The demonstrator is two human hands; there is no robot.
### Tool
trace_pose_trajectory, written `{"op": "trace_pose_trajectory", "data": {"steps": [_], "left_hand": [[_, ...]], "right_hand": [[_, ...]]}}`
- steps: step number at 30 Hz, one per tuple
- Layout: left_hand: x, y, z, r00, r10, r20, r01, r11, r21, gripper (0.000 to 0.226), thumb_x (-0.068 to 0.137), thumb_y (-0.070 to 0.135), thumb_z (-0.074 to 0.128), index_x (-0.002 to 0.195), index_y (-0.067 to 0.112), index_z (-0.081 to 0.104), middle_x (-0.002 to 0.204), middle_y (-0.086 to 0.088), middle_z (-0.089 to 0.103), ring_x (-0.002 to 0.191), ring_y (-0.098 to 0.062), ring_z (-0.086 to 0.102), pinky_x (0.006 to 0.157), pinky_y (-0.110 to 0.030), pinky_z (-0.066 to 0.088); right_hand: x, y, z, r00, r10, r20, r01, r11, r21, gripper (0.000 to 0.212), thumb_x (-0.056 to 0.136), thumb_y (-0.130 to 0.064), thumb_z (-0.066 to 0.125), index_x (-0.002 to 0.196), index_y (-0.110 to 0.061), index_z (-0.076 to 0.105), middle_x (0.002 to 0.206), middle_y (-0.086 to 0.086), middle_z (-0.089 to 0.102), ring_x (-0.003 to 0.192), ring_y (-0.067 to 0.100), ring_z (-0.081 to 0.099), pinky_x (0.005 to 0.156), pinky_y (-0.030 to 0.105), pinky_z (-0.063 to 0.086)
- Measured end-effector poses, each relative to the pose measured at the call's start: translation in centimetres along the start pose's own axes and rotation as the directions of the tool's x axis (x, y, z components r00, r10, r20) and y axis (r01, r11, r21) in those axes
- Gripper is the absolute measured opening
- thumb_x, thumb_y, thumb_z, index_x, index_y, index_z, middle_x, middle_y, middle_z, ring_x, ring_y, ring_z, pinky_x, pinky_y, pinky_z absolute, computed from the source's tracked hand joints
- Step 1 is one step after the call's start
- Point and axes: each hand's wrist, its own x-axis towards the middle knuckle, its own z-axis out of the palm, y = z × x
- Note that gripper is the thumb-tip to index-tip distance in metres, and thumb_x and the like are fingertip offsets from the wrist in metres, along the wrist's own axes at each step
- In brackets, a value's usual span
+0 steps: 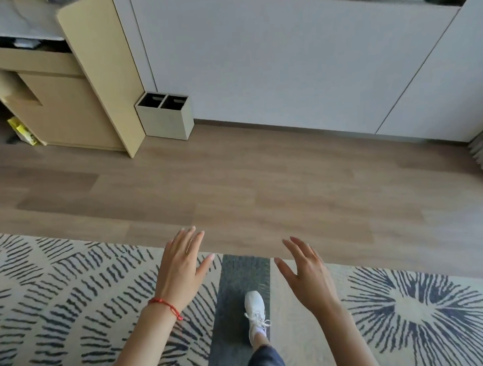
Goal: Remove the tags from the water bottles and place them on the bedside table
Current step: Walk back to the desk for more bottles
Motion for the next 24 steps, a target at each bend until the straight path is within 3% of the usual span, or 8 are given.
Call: {"op": "trace_pose_trajectory", "data": {"steps": [12,19,24], "left_hand": [[21.3,-2.3,-2.9,0.984,-0.154,-0.091,0.156,0.988,0.011,0.06,0.092,0.048,0.034,0.143,0.019,0.023,0.154,-0.002,0.017,0.142,-0.018,0.01,0.115,-0.032,0.005],[30.5,-8.3,-5.1,0.96,-0.247,-0.134,0.247,0.969,-0.018,0.061,0.091,0.05,0.035,0.142,0.016,0.027,0.153,-0.004,0.022,0.142,-0.02,0.013,0.115,-0.034,0.008],[37.4,-15.0,-7.7,0.941,-0.302,-0.156,0.3,0.953,-0.034,0.06,0.091,0.048,0.038,0.141,0.016,0.029,0.152,-0.005,0.024,0.141,-0.021,0.017,0.114,-0.035,0.012]], "right_hand": [[27.6,-2.4,-3.3,0.976,-0.21,0.06,0.212,0.977,-0.033,0.05,0.093,-0.049,0.042,0.136,-0.025,0.041,0.145,-0.004,0.04,0.132,0.014,0.037,0.098,0.029,0.04],[39.4,-6.8,-0.6,0.953,-0.28,0.118,0.286,0.958,-0.032,0.05,0.092,-0.05,0.042,0.136,-0.028,0.041,0.146,-0.007,0.039,0.133,0.012,0.035,0.101,0.027,0.037],[48.3,-13.4,2.6,0.925,-0.343,0.165,0.352,0.935,-0.032,0.05,0.093,-0.05,0.04,0.137,-0.028,0.039,0.147,-0.007,0.036,0.135,0.01,0.033,0.101,0.026,0.035]]}}
